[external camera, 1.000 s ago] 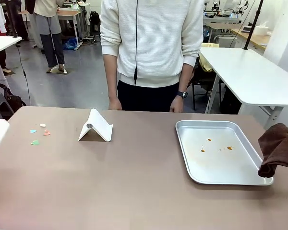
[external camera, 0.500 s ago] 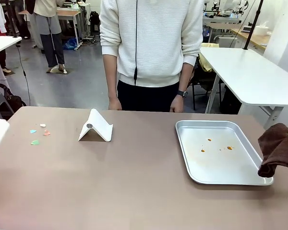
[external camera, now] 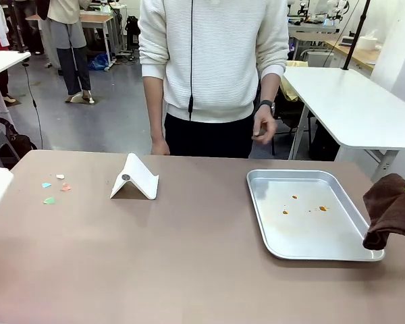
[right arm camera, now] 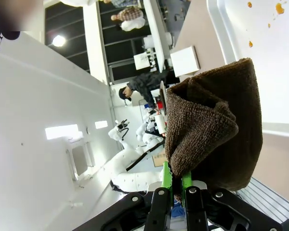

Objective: Clean the surface of the table.
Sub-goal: If a person points to the right, clean the right side of the table with your right hand, and if they point to the left, clean the left side with your left hand.

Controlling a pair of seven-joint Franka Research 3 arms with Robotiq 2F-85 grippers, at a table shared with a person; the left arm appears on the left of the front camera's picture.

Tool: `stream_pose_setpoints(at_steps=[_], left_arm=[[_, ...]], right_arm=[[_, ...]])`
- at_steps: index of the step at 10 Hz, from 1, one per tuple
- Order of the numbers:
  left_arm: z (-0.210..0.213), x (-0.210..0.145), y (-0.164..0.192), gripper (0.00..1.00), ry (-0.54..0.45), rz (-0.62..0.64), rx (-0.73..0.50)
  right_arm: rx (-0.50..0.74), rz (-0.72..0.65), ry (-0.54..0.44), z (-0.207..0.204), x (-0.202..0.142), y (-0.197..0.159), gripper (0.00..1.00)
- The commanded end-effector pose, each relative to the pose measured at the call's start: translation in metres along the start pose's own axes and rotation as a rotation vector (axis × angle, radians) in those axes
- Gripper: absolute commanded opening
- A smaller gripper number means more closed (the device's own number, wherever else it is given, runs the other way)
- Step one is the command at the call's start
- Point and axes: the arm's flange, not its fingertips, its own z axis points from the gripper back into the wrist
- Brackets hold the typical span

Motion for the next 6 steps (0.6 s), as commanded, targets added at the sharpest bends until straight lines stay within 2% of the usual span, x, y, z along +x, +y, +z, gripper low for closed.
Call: stream_pose_setpoints(at_steps=[1,6], left_arm=[[-0.0006,-0.0011,-0.0048,0.00,0.008,-0.005,0.004],[-0.0006,-0.0011,-0.0048,0.00,0.008,-0.005,0.004]], right_arm=[[0.009,0.005,0.006,0.0017,-0.0051,0.0041,0.00],[0.009,0.005,0.006,0.0017,-0.0051,0.0041,0.00]])
